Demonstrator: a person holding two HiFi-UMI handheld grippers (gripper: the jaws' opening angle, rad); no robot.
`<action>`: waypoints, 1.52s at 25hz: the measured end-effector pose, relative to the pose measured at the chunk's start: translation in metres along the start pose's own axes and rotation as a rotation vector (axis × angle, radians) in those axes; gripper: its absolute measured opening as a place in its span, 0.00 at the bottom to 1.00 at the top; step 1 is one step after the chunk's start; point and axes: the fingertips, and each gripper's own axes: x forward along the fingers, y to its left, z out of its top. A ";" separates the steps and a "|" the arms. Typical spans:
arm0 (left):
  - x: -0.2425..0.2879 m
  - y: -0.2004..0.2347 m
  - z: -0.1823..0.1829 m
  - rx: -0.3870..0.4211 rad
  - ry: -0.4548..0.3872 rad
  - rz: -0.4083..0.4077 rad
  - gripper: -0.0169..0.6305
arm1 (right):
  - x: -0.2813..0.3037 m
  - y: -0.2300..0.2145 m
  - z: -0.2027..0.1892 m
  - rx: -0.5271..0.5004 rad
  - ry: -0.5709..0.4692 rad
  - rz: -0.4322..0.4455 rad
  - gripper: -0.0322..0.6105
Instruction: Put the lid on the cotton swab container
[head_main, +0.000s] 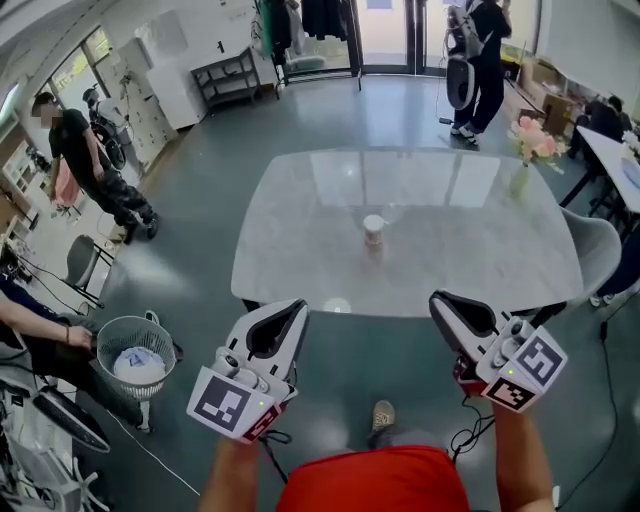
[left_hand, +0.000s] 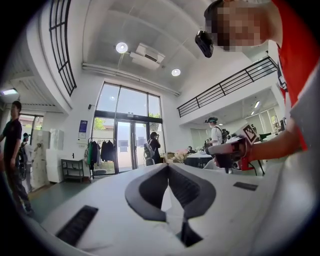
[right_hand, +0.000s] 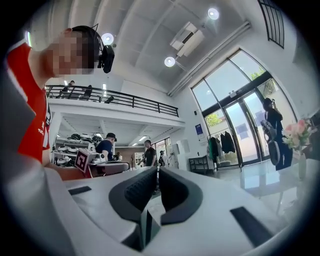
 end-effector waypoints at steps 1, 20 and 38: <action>0.014 0.003 -0.003 0.002 0.005 0.001 0.06 | 0.005 -0.014 0.000 0.004 0.003 0.006 0.10; 0.153 0.091 -0.119 -0.016 0.233 -0.051 0.32 | 0.108 -0.161 -0.077 0.069 0.184 -0.018 0.28; 0.279 0.088 -0.280 0.045 0.573 -0.283 0.56 | 0.163 -0.256 -0.172 0.085 0.487 0.026 0.41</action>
